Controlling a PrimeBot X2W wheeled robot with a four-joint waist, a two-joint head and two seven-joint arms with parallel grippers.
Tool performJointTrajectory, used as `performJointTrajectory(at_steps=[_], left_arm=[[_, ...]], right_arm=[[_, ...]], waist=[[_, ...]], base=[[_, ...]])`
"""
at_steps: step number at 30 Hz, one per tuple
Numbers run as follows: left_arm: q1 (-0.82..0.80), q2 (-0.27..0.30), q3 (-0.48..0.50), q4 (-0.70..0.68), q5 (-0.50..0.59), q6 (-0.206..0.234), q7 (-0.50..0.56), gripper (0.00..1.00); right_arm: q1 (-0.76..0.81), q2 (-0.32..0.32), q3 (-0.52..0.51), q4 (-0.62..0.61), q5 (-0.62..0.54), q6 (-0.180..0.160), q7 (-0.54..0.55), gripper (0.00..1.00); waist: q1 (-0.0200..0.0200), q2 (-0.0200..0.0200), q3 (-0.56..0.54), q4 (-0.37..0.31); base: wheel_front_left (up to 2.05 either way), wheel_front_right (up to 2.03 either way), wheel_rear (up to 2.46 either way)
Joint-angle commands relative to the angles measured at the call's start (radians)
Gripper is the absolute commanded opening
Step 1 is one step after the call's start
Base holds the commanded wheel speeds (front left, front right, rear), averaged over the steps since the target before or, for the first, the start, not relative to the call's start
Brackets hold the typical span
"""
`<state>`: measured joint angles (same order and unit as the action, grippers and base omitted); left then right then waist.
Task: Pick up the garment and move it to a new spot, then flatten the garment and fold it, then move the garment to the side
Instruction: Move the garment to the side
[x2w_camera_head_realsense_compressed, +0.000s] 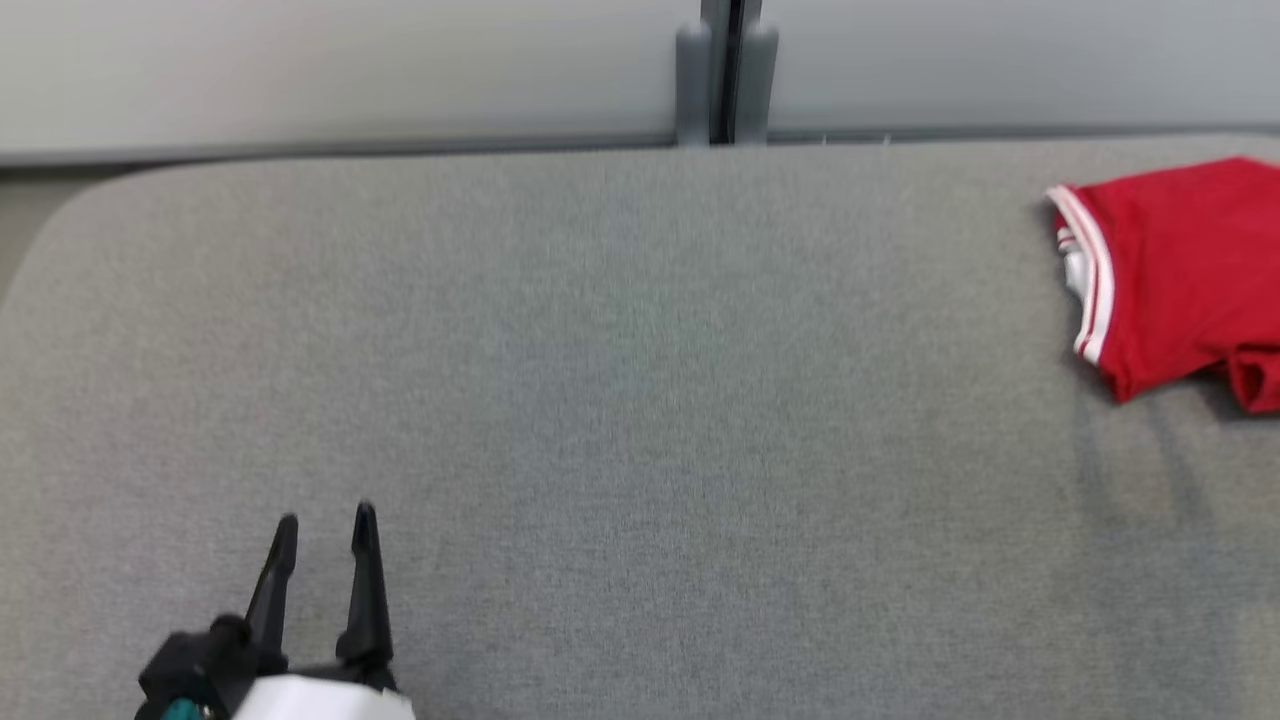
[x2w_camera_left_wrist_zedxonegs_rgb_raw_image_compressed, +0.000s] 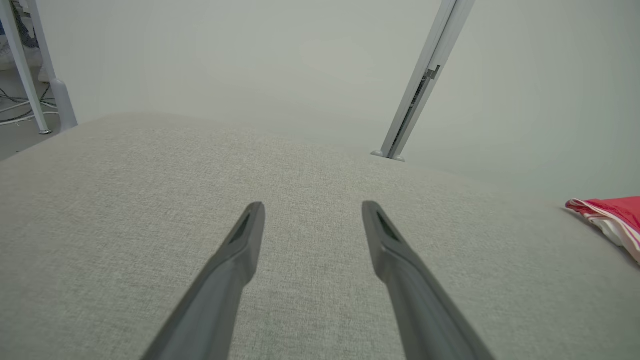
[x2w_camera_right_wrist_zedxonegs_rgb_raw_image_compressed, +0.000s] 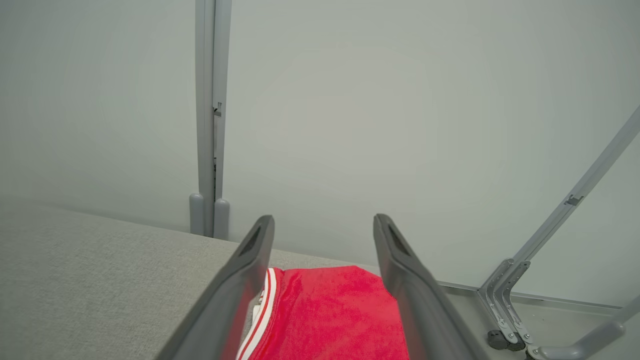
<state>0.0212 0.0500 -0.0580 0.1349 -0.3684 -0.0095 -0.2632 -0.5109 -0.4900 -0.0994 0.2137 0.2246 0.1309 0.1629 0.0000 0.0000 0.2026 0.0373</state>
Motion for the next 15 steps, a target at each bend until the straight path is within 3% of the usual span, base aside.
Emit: performJointTrajectory(at_steps=[1,5,9,15], left_arm=[[0.034,0.003,0.010,0.005,0.011,0.012,-0.001,1.00],[0.108,0.003,0.039,0.028,0.045,0.053,-0.001,1.00],[0.145,0.002,0.062,0.033,0.065,0.060,-0.001,1.00],[0.154,0.003,0.074,0.052,0.071,0.034,-0.001,1.00]], right_arm=[[0.072,0.038,-0.007,-0.007,-0.014,0.000,-0.051,1.00],[0.272,0.178,0.001,-0.018,-0.044,0.000,-0.184,1.00],[0.421,0.302,0.020,-0.007,-0.045,0.000,-0.304,1.00],[0.566,0.382,0.040,0.033,-0.086,0.000,-0.414,1.00]], waist=[[0.0000,0.0000,-0.129,0.003],[0.0000,0.0000,-0.214,-0.002],[0.0000,0.0000,-0.241,-0.008],[0.0000,0.0000,-0.257,-0.008]], base=[[0.00,0.00,0.00],[0.00,0.00,0.00],[0.00,0.00,0.00],[0.00,0.00,0.00]])
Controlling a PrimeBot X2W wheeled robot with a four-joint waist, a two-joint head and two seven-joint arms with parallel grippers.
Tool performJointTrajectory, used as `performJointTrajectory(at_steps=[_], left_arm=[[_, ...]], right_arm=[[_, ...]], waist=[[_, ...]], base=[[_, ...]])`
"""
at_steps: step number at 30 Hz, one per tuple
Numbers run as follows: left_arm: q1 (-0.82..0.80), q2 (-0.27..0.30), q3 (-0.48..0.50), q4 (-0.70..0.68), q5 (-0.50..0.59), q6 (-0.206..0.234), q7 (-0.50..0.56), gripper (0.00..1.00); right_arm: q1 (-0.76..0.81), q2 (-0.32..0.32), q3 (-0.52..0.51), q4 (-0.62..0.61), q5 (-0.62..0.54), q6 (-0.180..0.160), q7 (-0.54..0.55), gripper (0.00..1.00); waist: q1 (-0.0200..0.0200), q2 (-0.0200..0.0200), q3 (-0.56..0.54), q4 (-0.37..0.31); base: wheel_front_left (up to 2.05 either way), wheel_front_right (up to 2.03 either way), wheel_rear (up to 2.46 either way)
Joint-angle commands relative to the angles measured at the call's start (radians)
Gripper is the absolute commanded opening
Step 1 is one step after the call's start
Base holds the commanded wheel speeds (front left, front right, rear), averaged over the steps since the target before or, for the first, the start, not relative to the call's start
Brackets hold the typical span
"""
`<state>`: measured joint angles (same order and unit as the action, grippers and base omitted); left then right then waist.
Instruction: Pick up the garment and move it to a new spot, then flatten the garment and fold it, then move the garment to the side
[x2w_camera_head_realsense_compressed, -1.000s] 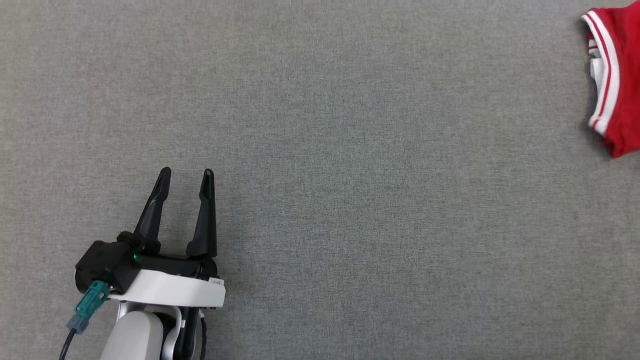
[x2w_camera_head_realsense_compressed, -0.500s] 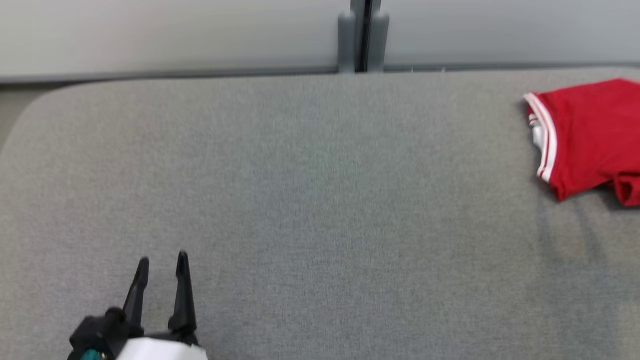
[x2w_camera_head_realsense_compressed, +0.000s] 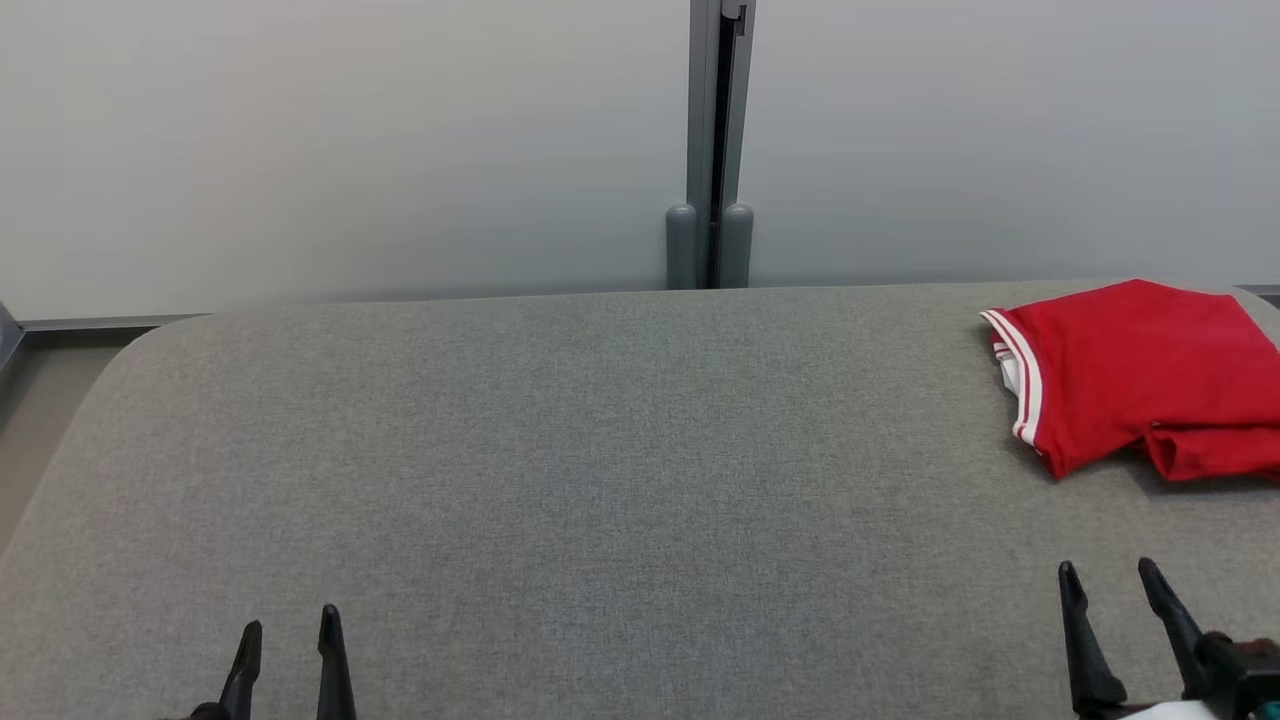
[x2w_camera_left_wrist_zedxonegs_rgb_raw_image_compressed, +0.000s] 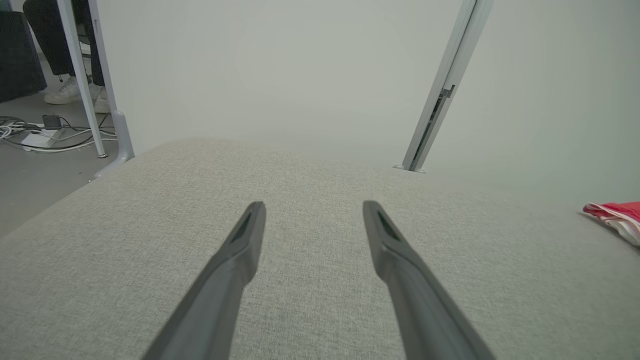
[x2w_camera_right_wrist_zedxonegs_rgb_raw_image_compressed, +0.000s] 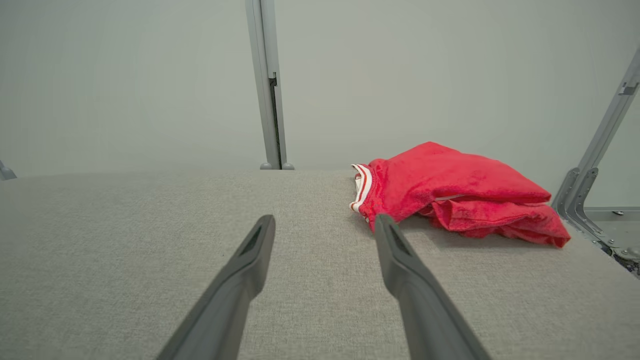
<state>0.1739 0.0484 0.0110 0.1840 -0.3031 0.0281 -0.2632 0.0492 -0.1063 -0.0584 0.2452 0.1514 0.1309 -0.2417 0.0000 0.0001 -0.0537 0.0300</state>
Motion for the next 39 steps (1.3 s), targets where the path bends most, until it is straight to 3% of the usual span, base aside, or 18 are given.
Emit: performJointTrajectory(at_steps=[1,8,9,14,26,39], left_arm=[[0.002,0.004,0.007,0.008,-0.001,-0.009,-0.001,1.00],[-0.008,0.004,-0.003,0.035,-0.023,-0.061,-0.001,1.00],[0.001,0.000,-0.002,0.037,-0.020,-0.061,0.001,0.00],[0.008,-0.013,-0.004,0.082,-0.030,-0.062,0.011,0.00],[-0.045,-0.010,0.015,0.078,-0.253,-0.080,0.075,0.00],[-0.086,-0.007,0.030,0.074,-0.431,-0.093,0.125,0.00]], right_arm=[[0.021,0.007,-0.001,0.007,-0.018,0.000,-0.014,1.00],[0.059,0.041,-0.001,0.010,-0.059,0.000,-0.026,1.00],[0.056,0.045,0.002,0.018,-0.052,0.000,-0.015,0.00],[0.070,0.062,0.002,0.061,-0.041,0.000,-0.006,0.00],[0.028,0.060,-0.010,0.050,0.220,0.000,0.058,0.00],[-0.003,0.059,-0.016,0.038,0.429,0.000,0.107,0.00]], waist=[[0.0000,-0.0001,-0.002,-0.002],[0.0000,-0.0001,-0.003,-0.013],[0.0000,-0.0001,-0.003,-0.013],[0.0000,-0.0001,-0.003,-0.013],[0.0000,-0.0001,0.003,-0.015],[0.0000,-0.0001,0.009,-0.017]], base=[[0.00,0.00,0.00],[0.00,0.00,0.00],[0.00,0.00,0.00],[0.00,0.00,0.00],[0.00,0.00,0.00],[0.00,0.00,0.00]])
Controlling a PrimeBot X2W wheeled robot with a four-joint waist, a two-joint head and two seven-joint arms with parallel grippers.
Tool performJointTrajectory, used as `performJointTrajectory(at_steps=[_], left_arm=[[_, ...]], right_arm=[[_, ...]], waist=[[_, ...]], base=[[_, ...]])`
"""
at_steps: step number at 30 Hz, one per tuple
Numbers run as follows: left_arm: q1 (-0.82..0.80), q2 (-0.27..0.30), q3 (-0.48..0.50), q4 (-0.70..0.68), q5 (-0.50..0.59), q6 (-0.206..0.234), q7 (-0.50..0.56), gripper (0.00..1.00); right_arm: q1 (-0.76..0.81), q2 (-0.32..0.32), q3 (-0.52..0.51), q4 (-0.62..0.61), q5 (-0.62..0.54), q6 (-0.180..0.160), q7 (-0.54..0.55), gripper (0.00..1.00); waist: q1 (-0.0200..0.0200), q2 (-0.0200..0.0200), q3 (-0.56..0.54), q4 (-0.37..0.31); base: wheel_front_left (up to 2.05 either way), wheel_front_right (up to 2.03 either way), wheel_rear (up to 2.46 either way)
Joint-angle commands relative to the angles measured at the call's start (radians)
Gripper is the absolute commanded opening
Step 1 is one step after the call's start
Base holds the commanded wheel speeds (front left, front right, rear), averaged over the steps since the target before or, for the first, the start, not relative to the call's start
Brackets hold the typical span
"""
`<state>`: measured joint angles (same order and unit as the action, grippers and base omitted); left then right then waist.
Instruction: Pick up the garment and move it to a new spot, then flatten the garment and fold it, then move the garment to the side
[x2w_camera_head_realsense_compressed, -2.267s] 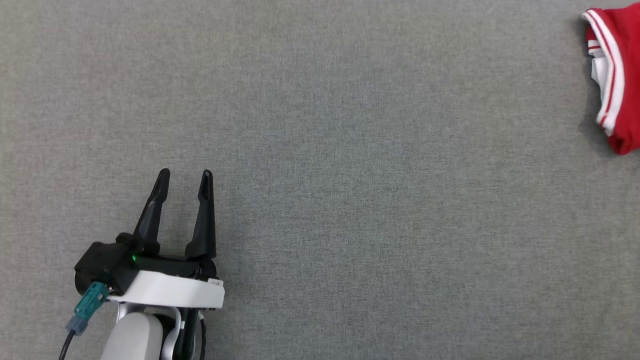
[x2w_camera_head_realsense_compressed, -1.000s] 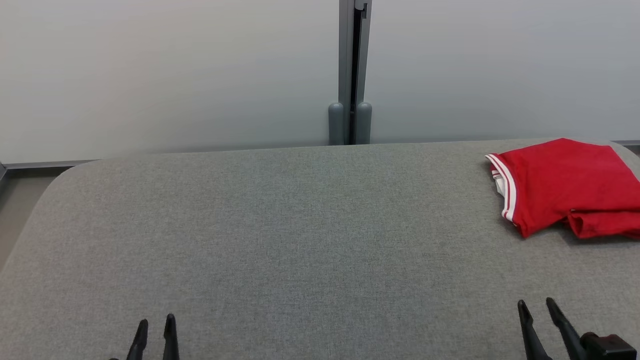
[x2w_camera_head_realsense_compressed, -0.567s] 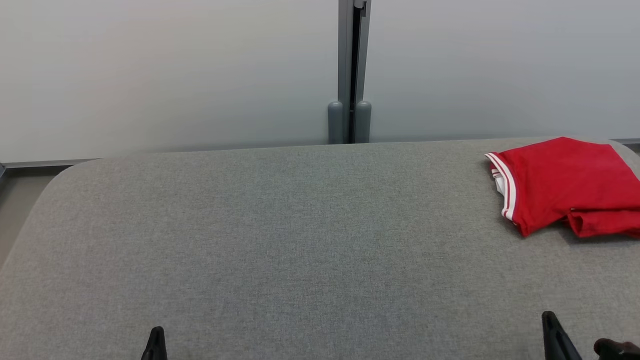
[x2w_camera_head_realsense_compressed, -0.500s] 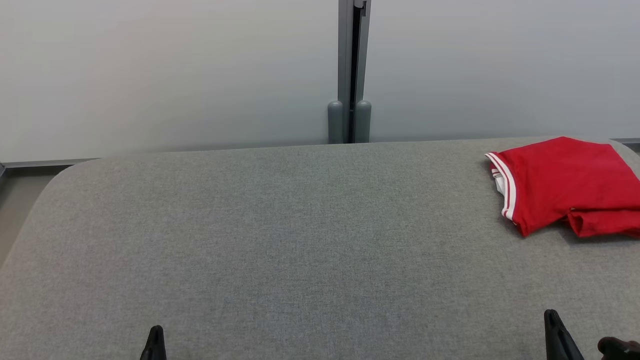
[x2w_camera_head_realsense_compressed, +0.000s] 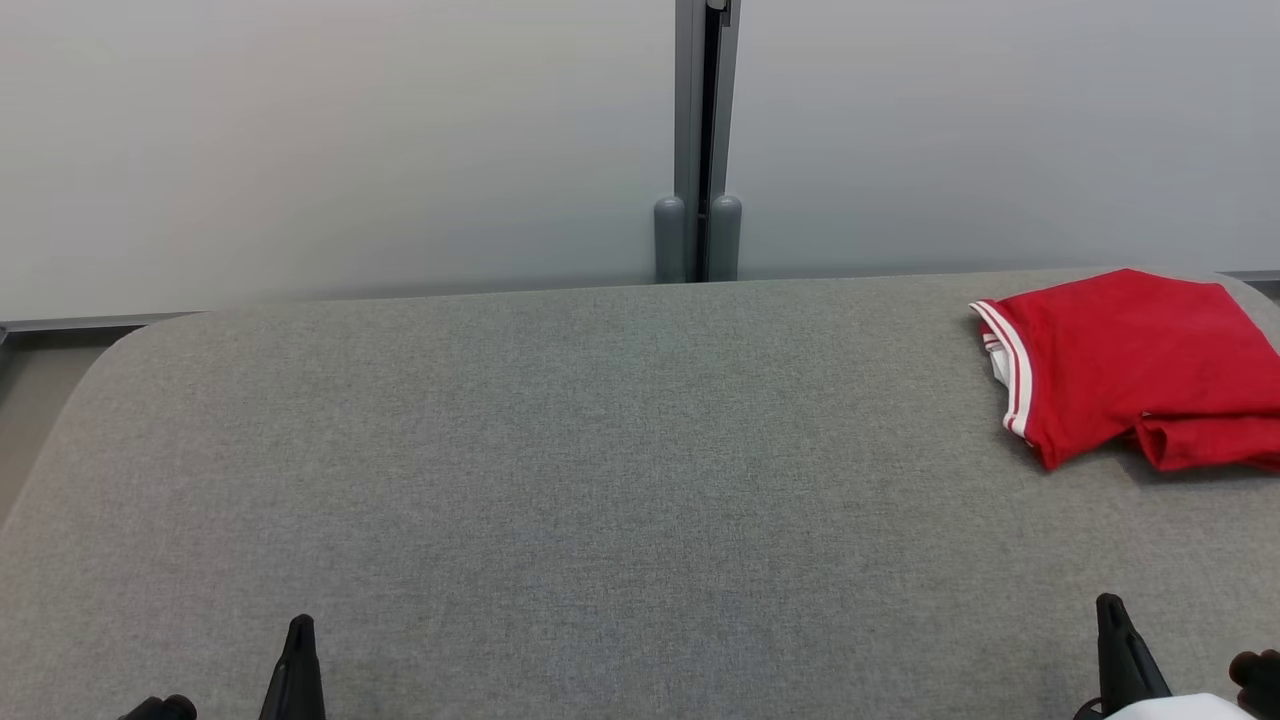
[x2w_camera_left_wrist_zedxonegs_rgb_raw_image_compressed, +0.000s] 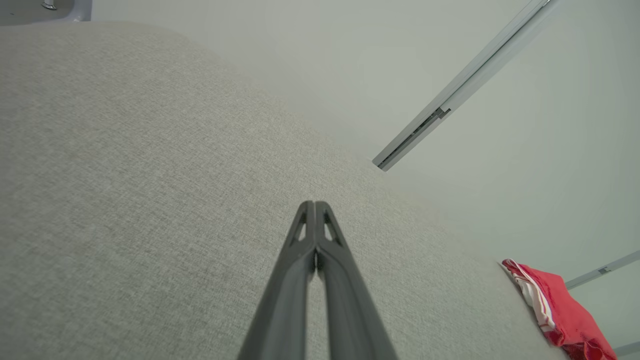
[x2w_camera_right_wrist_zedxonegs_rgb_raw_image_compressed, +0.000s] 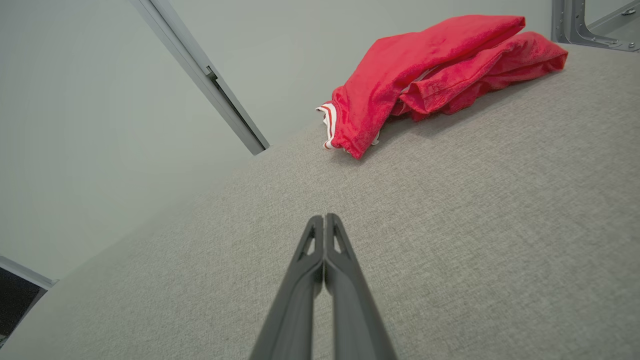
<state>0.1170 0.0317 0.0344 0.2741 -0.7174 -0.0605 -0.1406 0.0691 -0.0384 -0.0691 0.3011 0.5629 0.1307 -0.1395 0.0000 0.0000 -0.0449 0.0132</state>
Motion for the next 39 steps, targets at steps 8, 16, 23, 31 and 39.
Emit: performJointTrajectory(at_steps=[8,16,23,31,39], left_arm=[[-0.054,0.011,0.015,-0.018,-0.122,-0.013,0.033,0.00],[-0.077,0.012,0.024,-0.020,-0.218,-0.020,0.061,0.00],[-0.096,0.013,0.031,-0.022,-0.297,-0.027,0.084,0.00],[-0.116,0.014,0.038,-0.023,-0.381,-0.033,0.107,0.00],[-0.131,0.015,0.044,-0.024,-0.450,-0.039,0.127,0.00]], right_arm=[[-0.042,-0.010,-0.010,-0.023,0.142,0.000,0.035,0.00],[-0.060,-0.011,-0.014,-0.028,0.255,0.000,0.062,0.00],[-0.075,-0.011,-0.018,-0.032,0.348,0.000,0.085,0.00],[-0.091,-0.012,-0.022,-0.036,0.446,0.000,0.110,0.00],[-0.104,-0.013,-0.026,-0.039,0.525,0.000,0.129,0.00]], waist=[[0.0000,0.0000,0.004,-0.001],[0.0000,0.0000,0.008,-0.002],[0.0000,0.0000,0.011,-0.003],[0.0000,0.0000,0.015,-0.004],[0.0000,0.0000,0.018,-0.005]], base=[[0.00,0.00,0.00],[0.00,0.00,0.00],[0.00,0.00,0.00],[0.00,0.00,0.00],[0.00,0.00,0.00]])
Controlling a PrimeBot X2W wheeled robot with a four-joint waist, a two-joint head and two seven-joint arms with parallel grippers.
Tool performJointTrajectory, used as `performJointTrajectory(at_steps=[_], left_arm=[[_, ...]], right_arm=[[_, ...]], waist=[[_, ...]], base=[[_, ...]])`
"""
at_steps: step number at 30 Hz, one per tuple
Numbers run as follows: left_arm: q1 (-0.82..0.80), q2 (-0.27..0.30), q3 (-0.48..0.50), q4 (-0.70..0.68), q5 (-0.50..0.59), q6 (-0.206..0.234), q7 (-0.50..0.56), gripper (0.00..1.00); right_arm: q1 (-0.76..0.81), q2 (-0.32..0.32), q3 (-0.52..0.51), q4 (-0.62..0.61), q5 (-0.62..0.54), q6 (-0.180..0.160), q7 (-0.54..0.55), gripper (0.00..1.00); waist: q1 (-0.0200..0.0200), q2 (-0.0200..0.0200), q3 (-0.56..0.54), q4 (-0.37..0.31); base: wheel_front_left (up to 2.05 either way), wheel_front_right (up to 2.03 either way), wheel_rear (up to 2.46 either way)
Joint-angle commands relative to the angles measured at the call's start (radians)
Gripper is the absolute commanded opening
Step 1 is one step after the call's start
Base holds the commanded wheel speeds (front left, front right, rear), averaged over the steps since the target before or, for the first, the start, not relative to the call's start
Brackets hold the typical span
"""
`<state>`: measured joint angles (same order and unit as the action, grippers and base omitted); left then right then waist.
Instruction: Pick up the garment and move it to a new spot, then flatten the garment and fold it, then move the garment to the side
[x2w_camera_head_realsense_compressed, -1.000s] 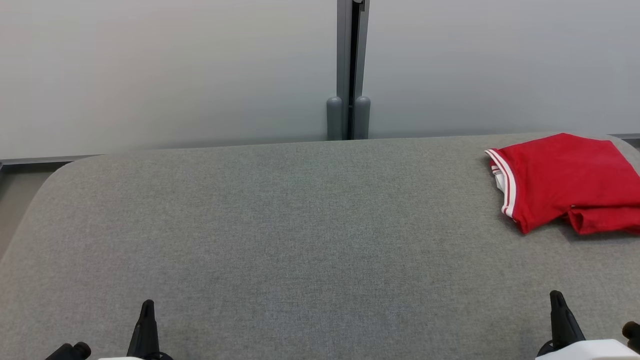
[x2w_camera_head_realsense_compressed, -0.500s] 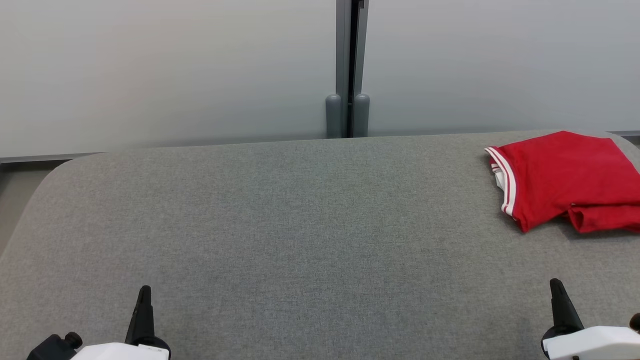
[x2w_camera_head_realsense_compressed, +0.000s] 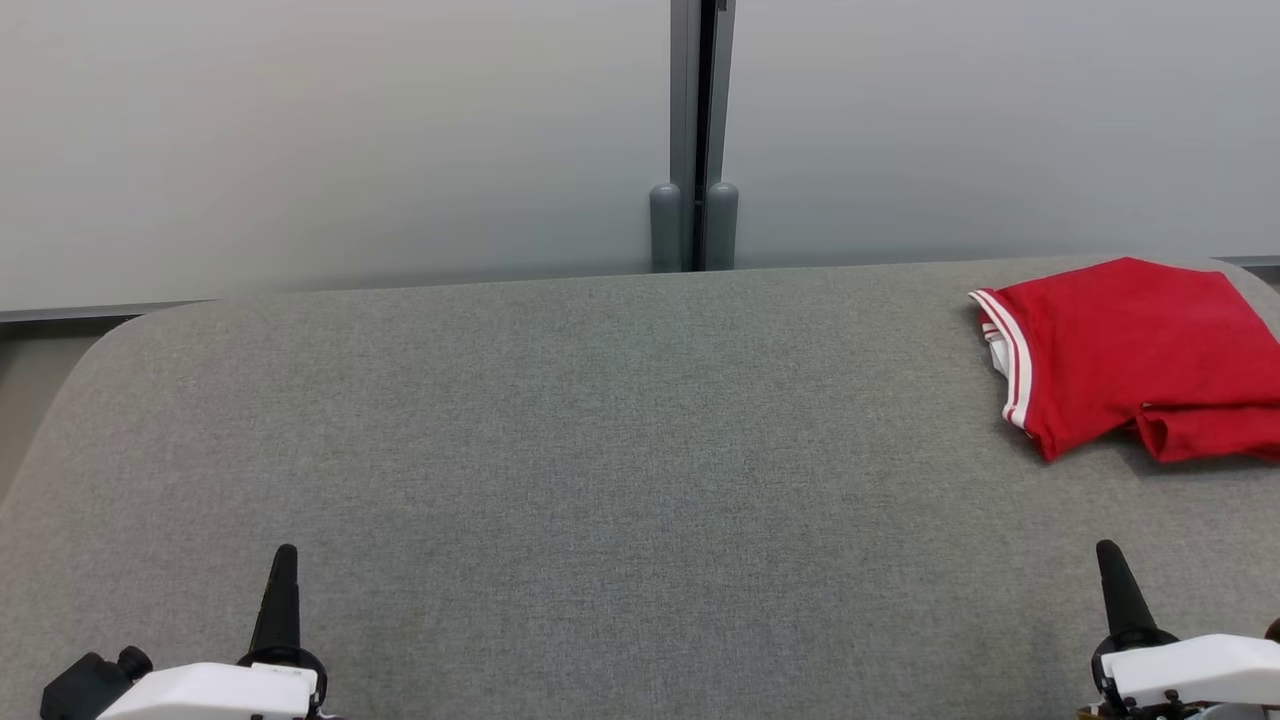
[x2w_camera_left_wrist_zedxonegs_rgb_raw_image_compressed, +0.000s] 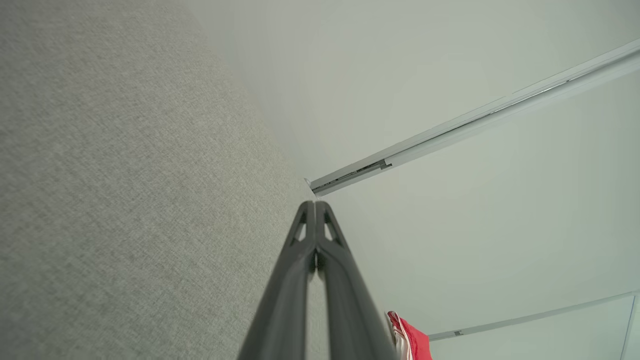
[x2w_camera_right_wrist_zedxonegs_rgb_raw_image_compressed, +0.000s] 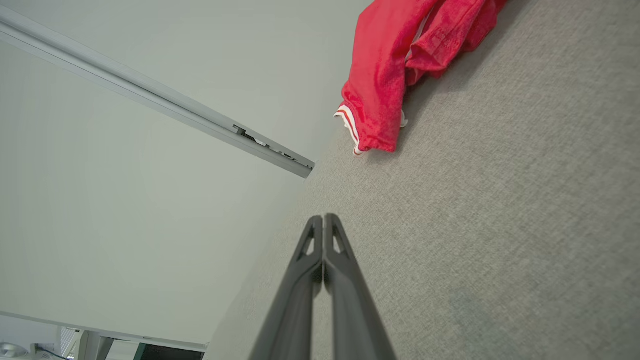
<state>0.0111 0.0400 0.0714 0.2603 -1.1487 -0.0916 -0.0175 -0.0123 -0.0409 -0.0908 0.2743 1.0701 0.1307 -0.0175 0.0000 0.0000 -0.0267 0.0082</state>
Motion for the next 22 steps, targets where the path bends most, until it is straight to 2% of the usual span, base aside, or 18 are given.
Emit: performJointTrajectory(at_steps=[1,22], left_arm=[[-0.028,0.007,0.007,-0.011,-0.027,-0.008,0.007,0.00],[-0.071,0.010,0.023,-0.014,-0.207,-0.023,0.059,0.00]], right_arm=[[-0.025,-0.010,-0.005,-0.013,0.029,0.000,0.010,0.00],[-0.055,-0.011,-0.014,-0.021,0.239,0.000,0.061,0.00]], waist=[[0.0000,0.0000,0.001,0.000],[0.0000,0.0000,0.011,-0.003]], base=[[0.00,0.00,0.00],[0.00,0.00,0.00]])
